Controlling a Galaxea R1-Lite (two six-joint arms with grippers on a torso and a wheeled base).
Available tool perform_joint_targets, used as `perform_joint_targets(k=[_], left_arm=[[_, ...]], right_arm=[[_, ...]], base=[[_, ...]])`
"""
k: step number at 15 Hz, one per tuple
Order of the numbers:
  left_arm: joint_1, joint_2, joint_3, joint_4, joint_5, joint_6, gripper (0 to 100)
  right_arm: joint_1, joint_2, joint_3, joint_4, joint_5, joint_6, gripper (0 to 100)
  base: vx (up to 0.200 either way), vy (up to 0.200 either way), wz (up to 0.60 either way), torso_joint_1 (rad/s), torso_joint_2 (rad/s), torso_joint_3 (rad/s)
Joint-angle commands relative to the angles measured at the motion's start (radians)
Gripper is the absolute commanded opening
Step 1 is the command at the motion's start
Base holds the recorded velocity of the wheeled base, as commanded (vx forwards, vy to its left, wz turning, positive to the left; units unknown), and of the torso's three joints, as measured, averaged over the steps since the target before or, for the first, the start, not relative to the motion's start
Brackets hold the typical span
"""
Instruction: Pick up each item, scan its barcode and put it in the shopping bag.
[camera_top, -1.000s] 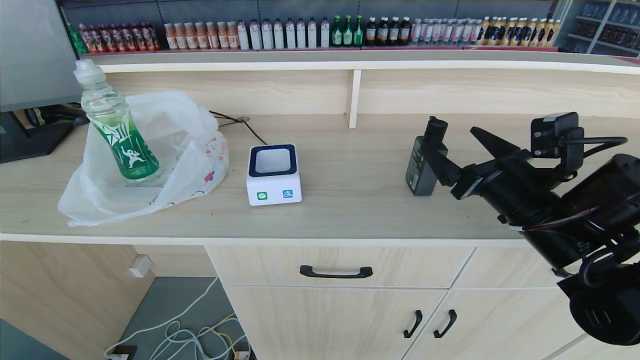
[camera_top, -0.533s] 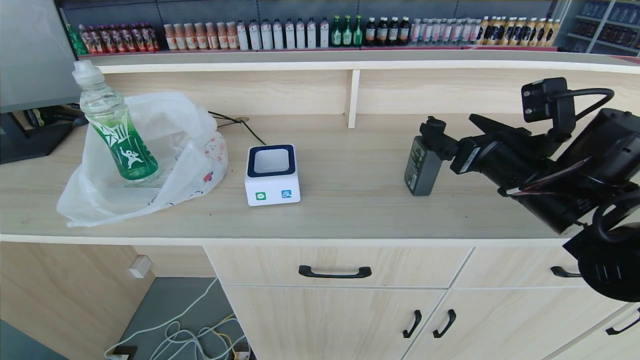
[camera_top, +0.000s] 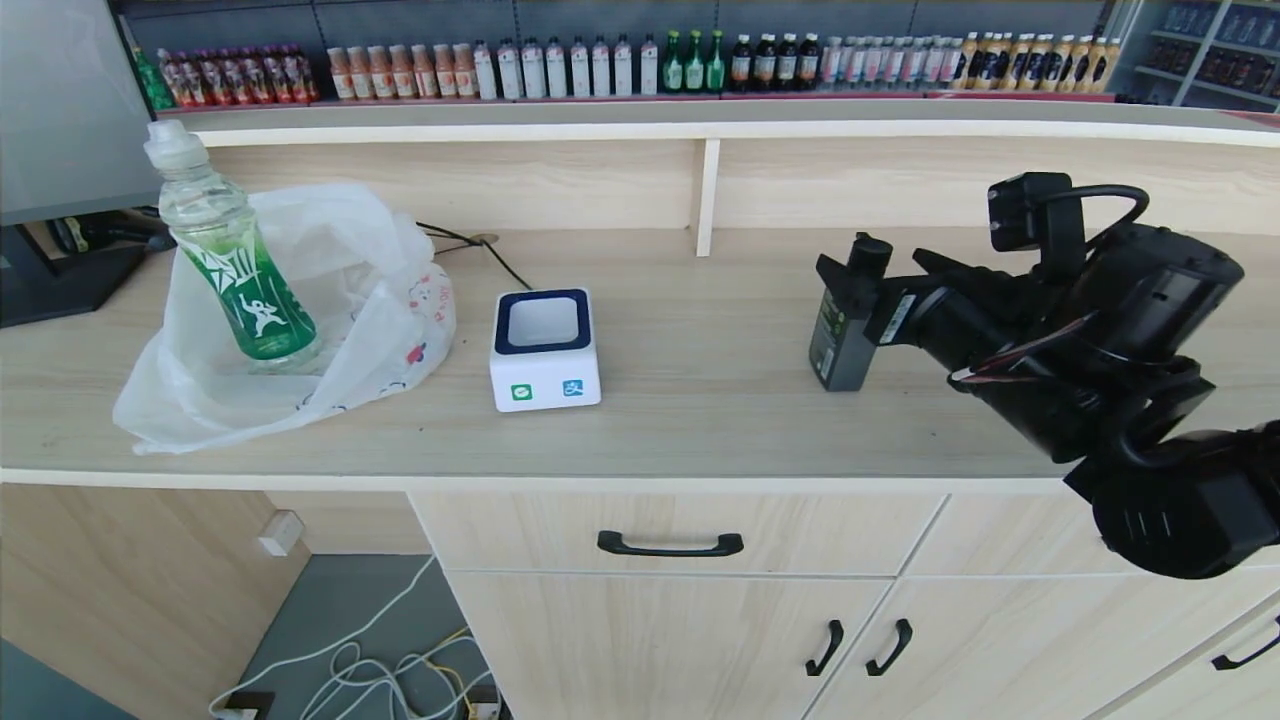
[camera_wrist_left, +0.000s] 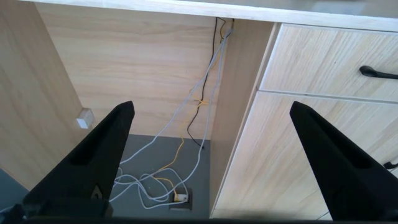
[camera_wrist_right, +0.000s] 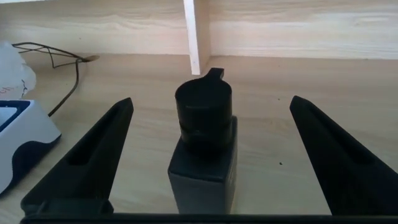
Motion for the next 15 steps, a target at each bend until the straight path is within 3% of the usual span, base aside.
perform_joint_targets(k=[1,3,5,15], left_arm=[[0.000,0.000,0.000,0.000,0.000,0.000,100],[0.000,0.000,0.000,0.000,0.000,0.000,100],[0.000,0.000,0.000,0.000,0.000,0.000,100],[0.000,0.000,0.000,0.000,0.000,0.000,100]], right_arm=[[0.002,0.049,0.004,-0.013,-0.003,0.003,100],[0.003,0.080,0.002,-0.041,-0.017,-0.002,100],[0.022,0.115,-0.005,-0.069,-0.106,0.004,100],[0.037,0.159,-0.016,-0.128,-0.113,-0.022,100]], base=[[0.000,0.000,0.00,0.000,0.00,0.000],[0.000,0.000,0.00,0.000,0.00,0.000],[0.000,0.000,0.00,0.000,0.00,0.000],[0.000,0.000,0.00,0.000,0.00,0.000]])
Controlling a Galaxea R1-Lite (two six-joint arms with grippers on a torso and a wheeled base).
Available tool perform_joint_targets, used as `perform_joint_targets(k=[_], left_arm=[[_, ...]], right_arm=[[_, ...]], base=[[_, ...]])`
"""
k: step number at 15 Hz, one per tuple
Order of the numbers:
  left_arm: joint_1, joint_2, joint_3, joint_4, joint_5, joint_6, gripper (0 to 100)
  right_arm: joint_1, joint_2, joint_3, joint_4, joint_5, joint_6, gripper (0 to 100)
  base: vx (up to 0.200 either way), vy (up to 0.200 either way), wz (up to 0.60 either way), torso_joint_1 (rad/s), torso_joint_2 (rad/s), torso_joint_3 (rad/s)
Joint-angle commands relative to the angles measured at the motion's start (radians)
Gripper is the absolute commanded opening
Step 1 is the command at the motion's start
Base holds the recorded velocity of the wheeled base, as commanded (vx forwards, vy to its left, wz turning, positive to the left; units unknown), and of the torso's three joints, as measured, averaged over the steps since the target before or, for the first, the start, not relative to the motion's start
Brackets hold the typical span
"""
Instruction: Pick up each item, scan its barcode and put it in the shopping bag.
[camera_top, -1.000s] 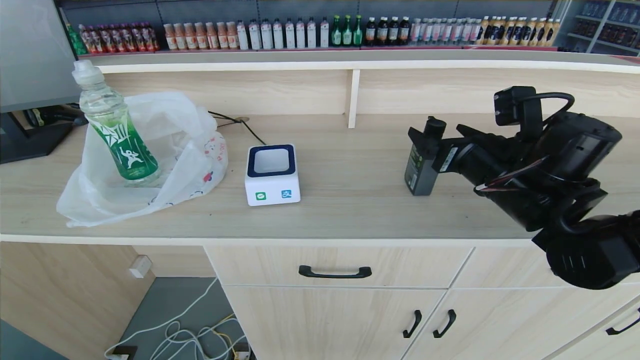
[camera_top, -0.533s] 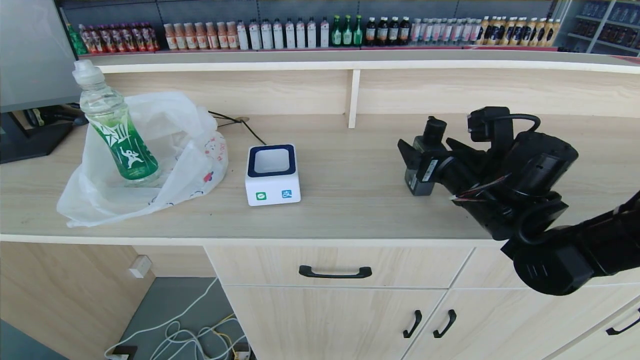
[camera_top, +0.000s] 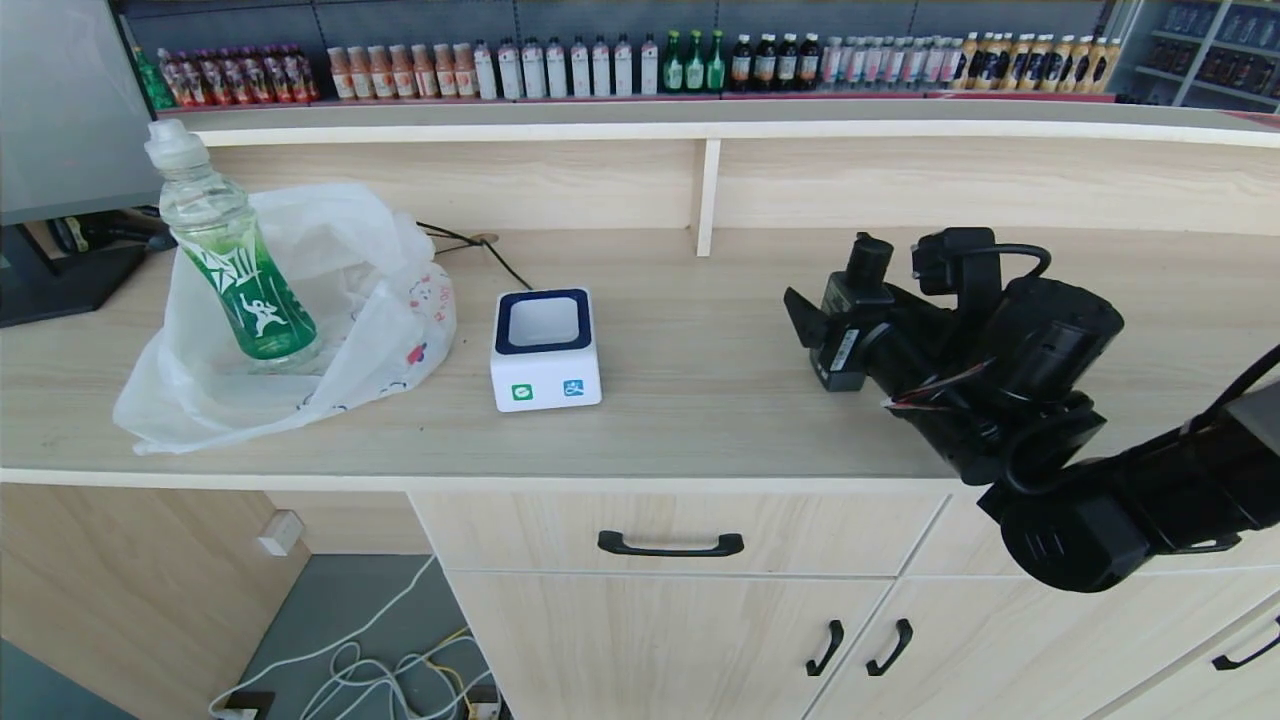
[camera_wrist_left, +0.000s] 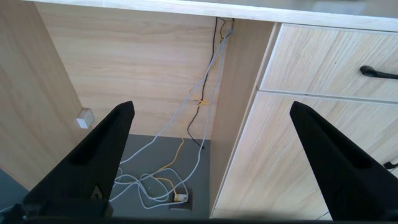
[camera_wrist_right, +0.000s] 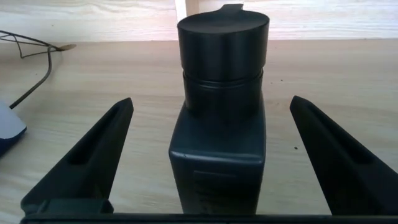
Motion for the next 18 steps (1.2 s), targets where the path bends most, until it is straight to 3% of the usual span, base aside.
perform_joint_targets(k=[1,8,9,18], left_arm=[[0.000,0.000,0.000,-0.002,0.000,0.000,100],[0.000,0.000,0.000,0.000,0.000,0.000,100],[0.000,0.000,0.000,0.000,0.000,0.000,100],[0.000,0.000,0.000,0.000,0.000,0.000,100]], right_arm=[[-0.001,0.016,0.001,-0.002,0.000,-0.001,100],[-0.012,0.050,-0.034,-0.002,-0.002,-0.002,100],[-0.016,0.054,-0.037,-0.003,-0.002,-0.002,0],[-0.022,0.062,-0.037,-0.003,-0.002,-0.004,0]], base=[[0.000,0.000,0.00,0.000,0.00,0.000],[0.000,0.000,0.00,0.000,0.00,0.000],[0.000,0.000,0.00,0.000,0.00,0.000],[0.000,0.000,0.00,0.000,0.00,0.000]])
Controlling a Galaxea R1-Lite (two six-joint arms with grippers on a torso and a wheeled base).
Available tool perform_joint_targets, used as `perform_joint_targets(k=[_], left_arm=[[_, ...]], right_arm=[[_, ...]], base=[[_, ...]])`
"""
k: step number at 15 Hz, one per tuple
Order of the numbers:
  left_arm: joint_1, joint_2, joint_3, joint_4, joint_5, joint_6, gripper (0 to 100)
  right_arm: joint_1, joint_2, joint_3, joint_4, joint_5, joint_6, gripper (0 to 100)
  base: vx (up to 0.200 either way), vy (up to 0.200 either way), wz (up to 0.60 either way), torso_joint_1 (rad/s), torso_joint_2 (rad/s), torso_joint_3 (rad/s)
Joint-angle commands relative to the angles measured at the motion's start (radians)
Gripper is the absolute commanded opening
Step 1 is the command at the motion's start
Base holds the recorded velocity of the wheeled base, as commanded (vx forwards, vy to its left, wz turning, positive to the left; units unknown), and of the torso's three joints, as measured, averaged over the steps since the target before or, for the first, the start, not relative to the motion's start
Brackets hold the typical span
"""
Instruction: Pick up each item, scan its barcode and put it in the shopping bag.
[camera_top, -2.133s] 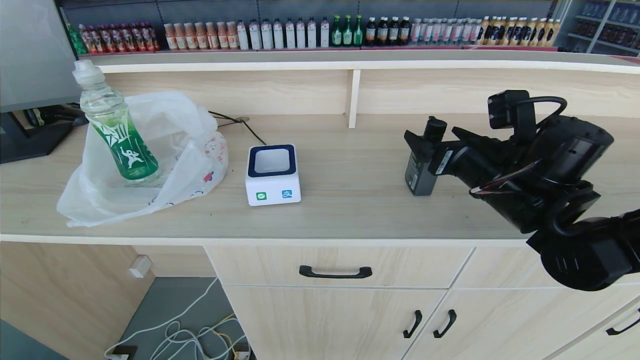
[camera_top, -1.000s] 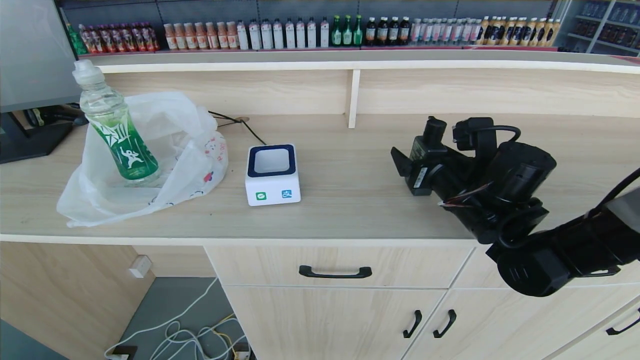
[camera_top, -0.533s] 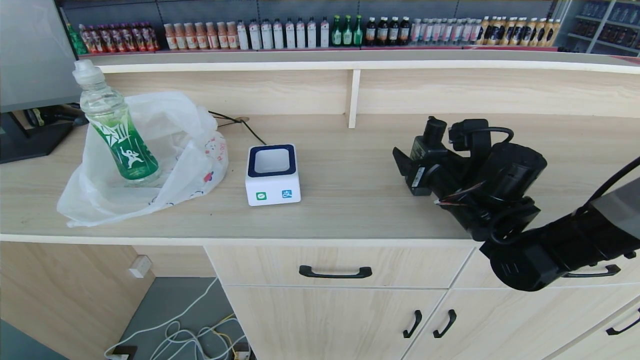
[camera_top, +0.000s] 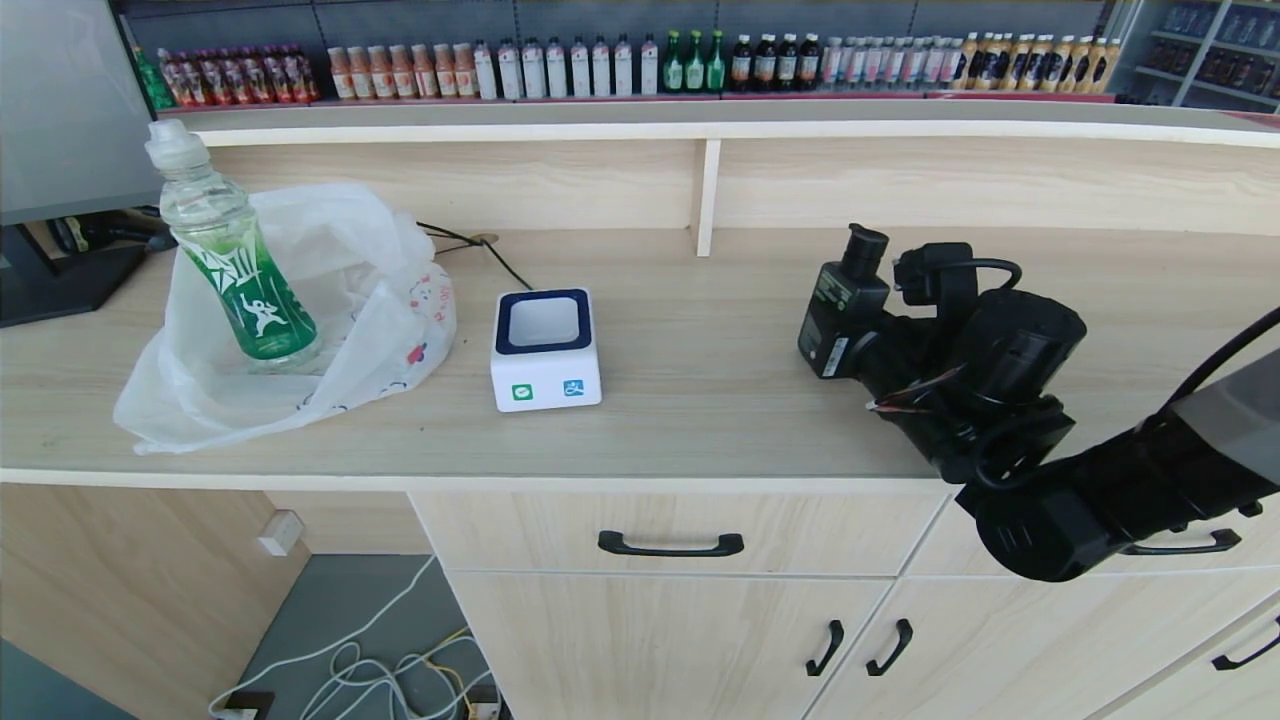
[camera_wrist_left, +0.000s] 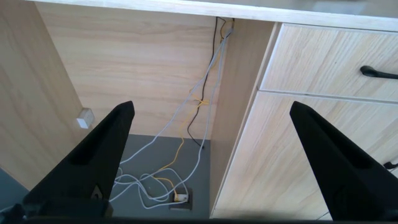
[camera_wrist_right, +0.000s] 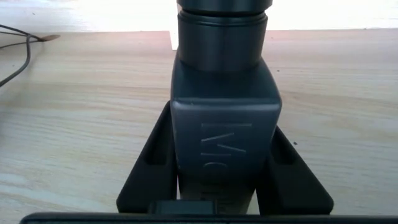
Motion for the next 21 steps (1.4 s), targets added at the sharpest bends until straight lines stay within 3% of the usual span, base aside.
perform_joint_targets(k=[1,15,21], left_arm=[[0.000,0.000,0.000,0.000,0.000,0.000,100],[0.000,0.000,0.000,0.000,0.000,0.000,100],[0.000,0.000,0.000,0.000,0.000,0.000,100]], right_arm=[[-0.002,-0.002,0.000,0.000,0.000,-0.001,0],[0.027,-0.207,0.066,0.000,0.012,-0.007,0],[0.068,-0.427,0.256,0.002,0.068,-0.001,0]], base=[[0.000,0.000,0.00,0.000,0.00,0.000],[0.000,0.000,0.00,0.000,0.00,0.000],[0.000,0.000,0.00,0.000,0.00,0.000]])
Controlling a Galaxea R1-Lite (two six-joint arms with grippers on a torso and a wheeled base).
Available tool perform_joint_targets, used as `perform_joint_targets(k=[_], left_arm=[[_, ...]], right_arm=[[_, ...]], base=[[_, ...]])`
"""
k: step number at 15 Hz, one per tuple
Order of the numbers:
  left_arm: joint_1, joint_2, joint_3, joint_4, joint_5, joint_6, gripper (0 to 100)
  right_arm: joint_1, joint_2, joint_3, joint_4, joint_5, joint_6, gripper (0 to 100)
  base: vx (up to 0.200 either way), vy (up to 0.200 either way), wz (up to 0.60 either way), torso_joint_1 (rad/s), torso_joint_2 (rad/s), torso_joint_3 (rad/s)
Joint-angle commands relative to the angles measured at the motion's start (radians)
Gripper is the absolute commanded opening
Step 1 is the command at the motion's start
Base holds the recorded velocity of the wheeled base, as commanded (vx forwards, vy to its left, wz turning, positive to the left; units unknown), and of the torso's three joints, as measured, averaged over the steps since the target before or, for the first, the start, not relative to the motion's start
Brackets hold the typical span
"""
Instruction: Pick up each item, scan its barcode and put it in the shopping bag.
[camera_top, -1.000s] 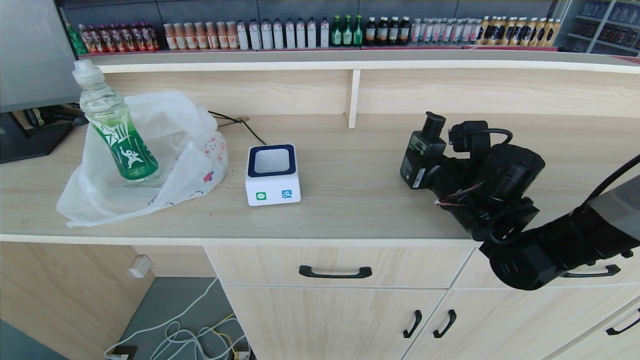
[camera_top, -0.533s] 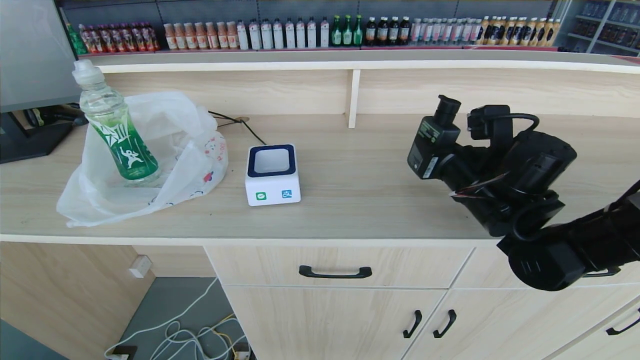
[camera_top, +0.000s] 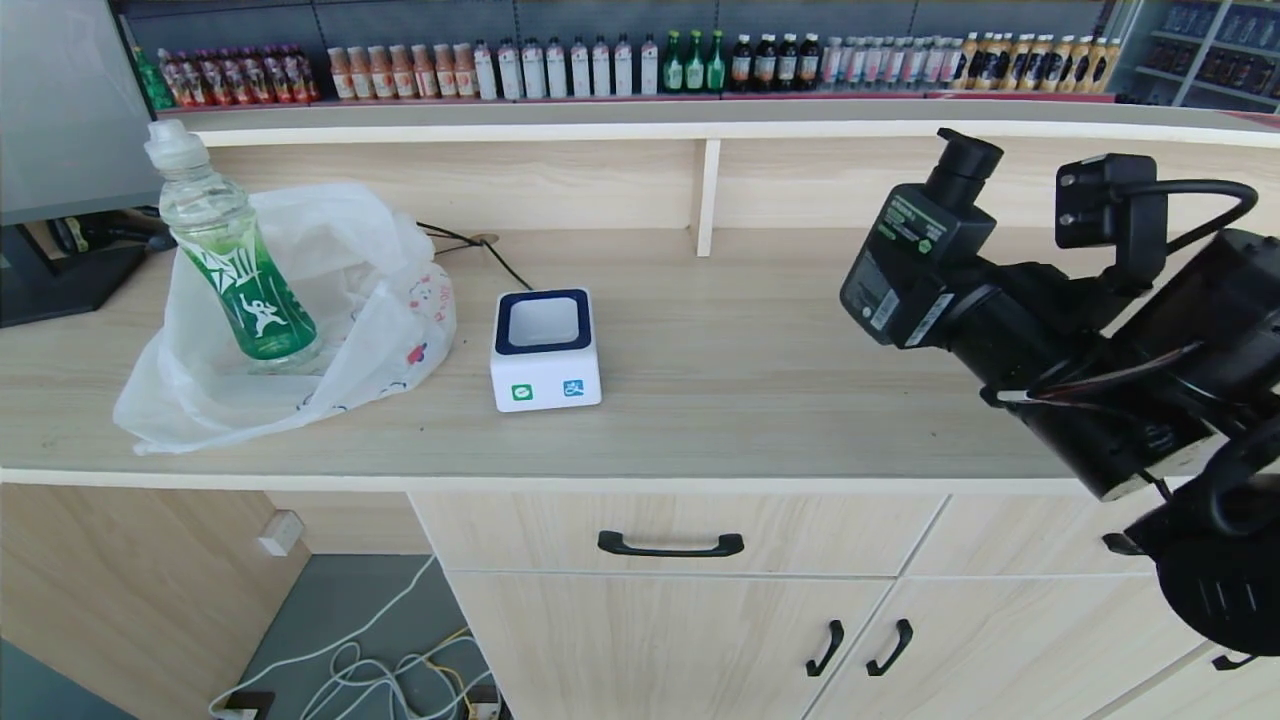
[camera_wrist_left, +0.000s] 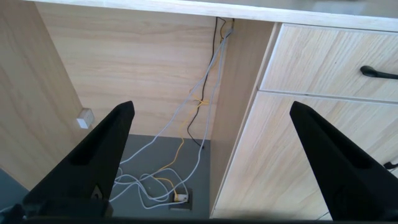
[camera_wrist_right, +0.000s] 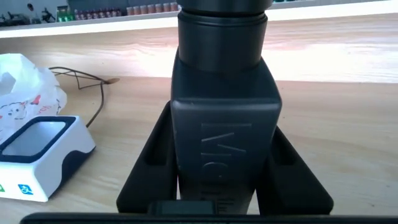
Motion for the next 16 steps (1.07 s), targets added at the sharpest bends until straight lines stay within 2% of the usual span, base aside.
perform_joint_targets(k=[1,4,6,8,10,15,16], left_arm=[[0.000,0.000,0.000,0.000,0.000,0.000,100],[0.000,0.000,0.000,0.000,0.000,0.000,100],[0.000,0.000,0.000,0.000,0.000,0.000,100],[0.000,0.000,0.000,0.000,0.000,0.000,100],[0.000,0.000,0.000,0.000,0.000,0.000,100],[0.000,0.000,0.000,-0.001,0.000,0.000,100],[0.000,0.000,0.000,0.000,0.000,0.000,100]], right_arm=[[0.005,-0.128,0.102,0.000,0.028,0.009,0],[0.005,-0.225,0.232,0.000,0.081,0.030,0],[0.036,-0.277,0.323,-0.002,0.100,0.053,0],[0.168,-0.329,0.423,-0.026,0.098,0.130,0],[0.192,-0.330,0.484,-0.054,0.101,0.209,0],[0.195,-0.330,0.536,-0.057,0.218,0.395,0],[0.203,-0.329,0.525,-0.059,0.275,0.417,0]], base=[[0.000,0.000,0.00,0.000,0.00,0.000],[0.000,0.000,0.00,0.000,0.00,0.000],[0.000,0.000,0.00,0.000,0.00,0.000],[0.000,0.000,0.00,0.000,0.00,0.000],[0.000,0.000,0.00,0.000,0.00,0.000],[0.000,0.000,0.00,0.000,0.00,0.000],[0.000,0.000,0.00,0.000,0.00,0.000]])
